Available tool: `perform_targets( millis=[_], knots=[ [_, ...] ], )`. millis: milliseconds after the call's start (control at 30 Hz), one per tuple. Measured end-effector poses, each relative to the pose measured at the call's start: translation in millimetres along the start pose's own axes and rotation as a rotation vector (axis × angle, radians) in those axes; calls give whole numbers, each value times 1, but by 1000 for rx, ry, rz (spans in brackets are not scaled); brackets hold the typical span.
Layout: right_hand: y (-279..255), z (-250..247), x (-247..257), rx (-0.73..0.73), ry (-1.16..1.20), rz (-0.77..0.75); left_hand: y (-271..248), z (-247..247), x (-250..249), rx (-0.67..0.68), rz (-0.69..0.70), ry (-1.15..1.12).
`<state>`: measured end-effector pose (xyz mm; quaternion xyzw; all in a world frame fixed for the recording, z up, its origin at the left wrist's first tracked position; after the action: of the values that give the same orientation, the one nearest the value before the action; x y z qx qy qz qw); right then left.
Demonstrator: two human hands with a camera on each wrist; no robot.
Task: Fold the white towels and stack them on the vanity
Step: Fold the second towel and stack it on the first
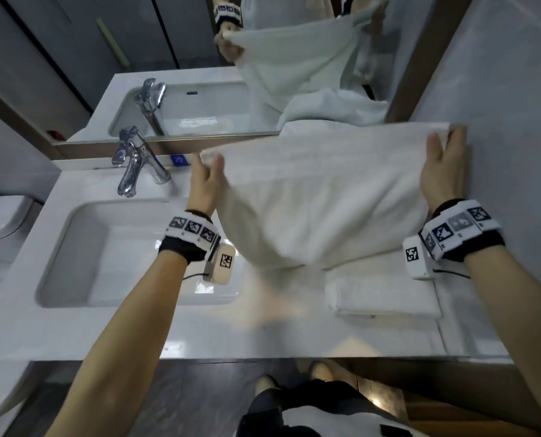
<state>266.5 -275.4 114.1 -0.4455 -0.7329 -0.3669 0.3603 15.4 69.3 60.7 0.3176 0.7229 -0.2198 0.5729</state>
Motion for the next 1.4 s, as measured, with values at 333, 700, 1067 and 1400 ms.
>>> perform_targets(
  millis=[333, 700, 1067, 1400],
  knots=[
    [-9, -45, 62, -159, -4, -152, -6, -24, -91, -65, 269, -15],
    [-27, -103, 78, -149, -111, -171, -35, -43, -137, -15, 305, 42],
    [12, 11, -51, 356, -318, 207, 23, 21, 44, 329, -227, 564],
    [28, 48, -83, 297, -288, 287, 62, 112, 62, 413, -155, 980]
  ],
)
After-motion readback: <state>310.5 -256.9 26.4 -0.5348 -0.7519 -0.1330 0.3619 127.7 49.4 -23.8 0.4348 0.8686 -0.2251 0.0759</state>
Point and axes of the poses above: each hand's wrist, its own y-axis towards the middle knuckle, its own z-axis out of the palm, x = y × z, the point moved 9 cm from there along y, towards the middle knuckle, and after that the axes turned 11 degrees about x, right-handed, at the moved point
